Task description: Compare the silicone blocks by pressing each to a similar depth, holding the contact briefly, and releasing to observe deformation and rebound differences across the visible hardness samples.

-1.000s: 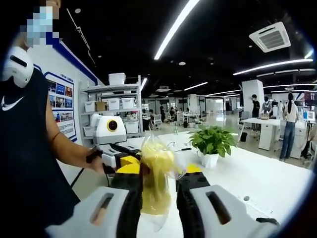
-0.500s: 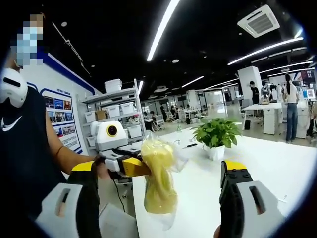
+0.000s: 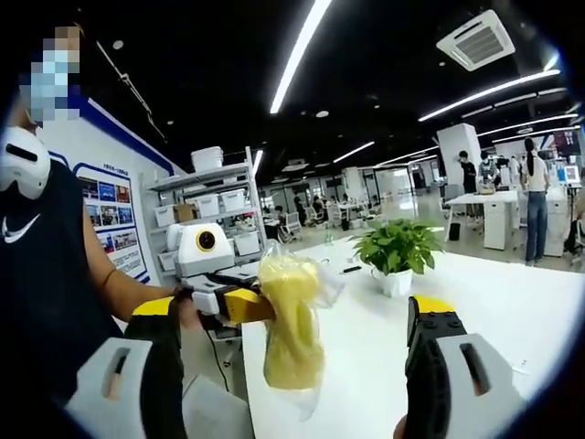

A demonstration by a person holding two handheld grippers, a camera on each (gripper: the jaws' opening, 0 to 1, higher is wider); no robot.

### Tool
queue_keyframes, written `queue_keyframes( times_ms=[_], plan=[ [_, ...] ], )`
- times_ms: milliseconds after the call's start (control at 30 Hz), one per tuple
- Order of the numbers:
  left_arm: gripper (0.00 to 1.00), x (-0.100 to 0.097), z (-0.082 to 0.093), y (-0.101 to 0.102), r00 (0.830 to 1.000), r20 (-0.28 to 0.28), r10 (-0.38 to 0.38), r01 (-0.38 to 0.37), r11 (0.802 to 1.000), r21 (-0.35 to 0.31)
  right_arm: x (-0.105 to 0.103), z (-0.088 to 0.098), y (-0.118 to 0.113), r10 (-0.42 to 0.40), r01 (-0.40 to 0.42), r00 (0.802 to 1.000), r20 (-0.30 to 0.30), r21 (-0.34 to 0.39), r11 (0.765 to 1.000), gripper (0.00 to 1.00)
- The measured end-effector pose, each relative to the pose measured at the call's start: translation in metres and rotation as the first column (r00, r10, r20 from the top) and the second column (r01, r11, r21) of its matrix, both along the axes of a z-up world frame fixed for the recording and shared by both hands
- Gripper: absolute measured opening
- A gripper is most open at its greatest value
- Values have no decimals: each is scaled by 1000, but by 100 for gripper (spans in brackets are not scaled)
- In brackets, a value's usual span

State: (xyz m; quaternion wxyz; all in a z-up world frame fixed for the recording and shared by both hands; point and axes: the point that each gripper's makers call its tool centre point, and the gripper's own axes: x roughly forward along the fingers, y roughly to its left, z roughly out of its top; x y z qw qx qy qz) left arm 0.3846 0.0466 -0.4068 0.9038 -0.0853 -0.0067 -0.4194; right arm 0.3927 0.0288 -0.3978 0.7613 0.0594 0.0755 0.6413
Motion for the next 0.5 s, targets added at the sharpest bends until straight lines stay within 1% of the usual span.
queue_keyframes(
  times_ms=[233,500],
  plan=[
    [2,5,0,5,999,-35,7,-8,1000,-26,4,-1,-13,-53,54,998,37,-14,998,96],
    [3,8,-2,12,998,-66,23,-26,999,-37,9,-13,-35,-106,109,993,58,-48,993,96]
  ],
)
